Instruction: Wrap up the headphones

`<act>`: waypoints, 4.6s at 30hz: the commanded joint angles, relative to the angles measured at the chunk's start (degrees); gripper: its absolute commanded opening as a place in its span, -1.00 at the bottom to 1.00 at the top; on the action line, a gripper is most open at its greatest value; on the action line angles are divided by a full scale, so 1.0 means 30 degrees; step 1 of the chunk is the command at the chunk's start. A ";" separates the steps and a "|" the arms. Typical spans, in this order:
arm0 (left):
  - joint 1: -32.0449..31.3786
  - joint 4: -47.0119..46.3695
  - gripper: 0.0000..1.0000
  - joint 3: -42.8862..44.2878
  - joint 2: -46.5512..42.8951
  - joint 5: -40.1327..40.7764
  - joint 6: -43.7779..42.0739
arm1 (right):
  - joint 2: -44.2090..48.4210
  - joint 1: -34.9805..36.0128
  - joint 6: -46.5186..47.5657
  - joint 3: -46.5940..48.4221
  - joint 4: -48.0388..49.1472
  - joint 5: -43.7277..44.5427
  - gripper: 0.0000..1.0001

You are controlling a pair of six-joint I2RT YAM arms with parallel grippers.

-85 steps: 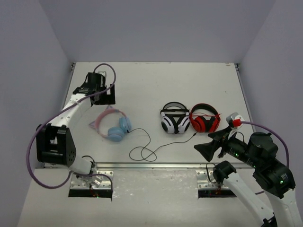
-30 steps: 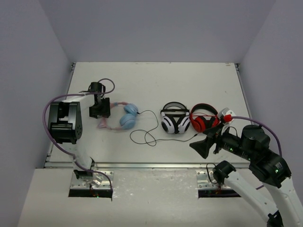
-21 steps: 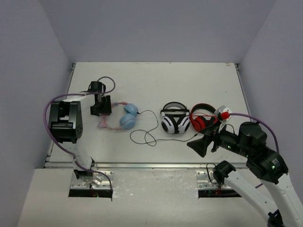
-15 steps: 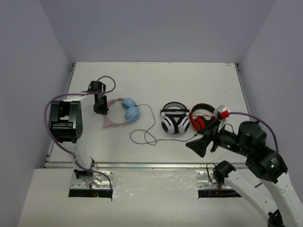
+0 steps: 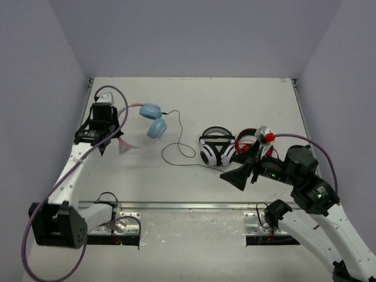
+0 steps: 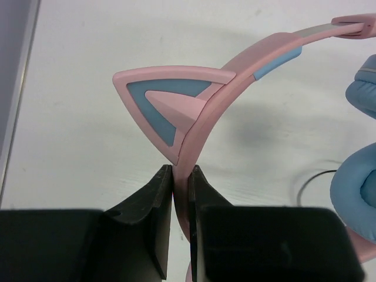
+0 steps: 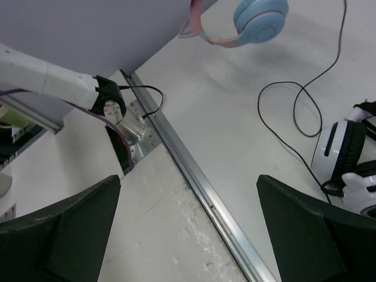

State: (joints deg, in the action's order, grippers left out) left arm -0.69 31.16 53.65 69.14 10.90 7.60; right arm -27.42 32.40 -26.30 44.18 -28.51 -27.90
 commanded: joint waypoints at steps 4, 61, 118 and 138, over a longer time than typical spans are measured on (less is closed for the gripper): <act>-0.2493 0.0979 -0.99 0.1710 -0.6344 0.0294 0.0691 | -0.2895 0.0098 -0.0139 0.0152 0.6484 -0.3179 0.98; -0.2642 0.3003 -0.99 1.0418 -0.9309 -0.5156 0.4529 | -1.3945 0.2881 -0.1249 0.1387 1.7967 -0.3443 -0.40; -1.7319 -0.0922 -0.99 0.1453 -0.4152 -0.5421 -0.3645 | -1.6086 0.3818 0.9857 1.1289 -0.0840 1.1733 -0.97; -1.7436 -0.3383 -0.99 0.1395 -0.3741 -0.2518 -0.2942 | -1.5761 0.5546 0.3588 1.1492 -0.0777 1.3894 -0.97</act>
State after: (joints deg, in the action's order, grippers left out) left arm -52.18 28.34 55.18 59.46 3.88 -3.55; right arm -73.45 48.40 -10.70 75.70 -31.40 5.69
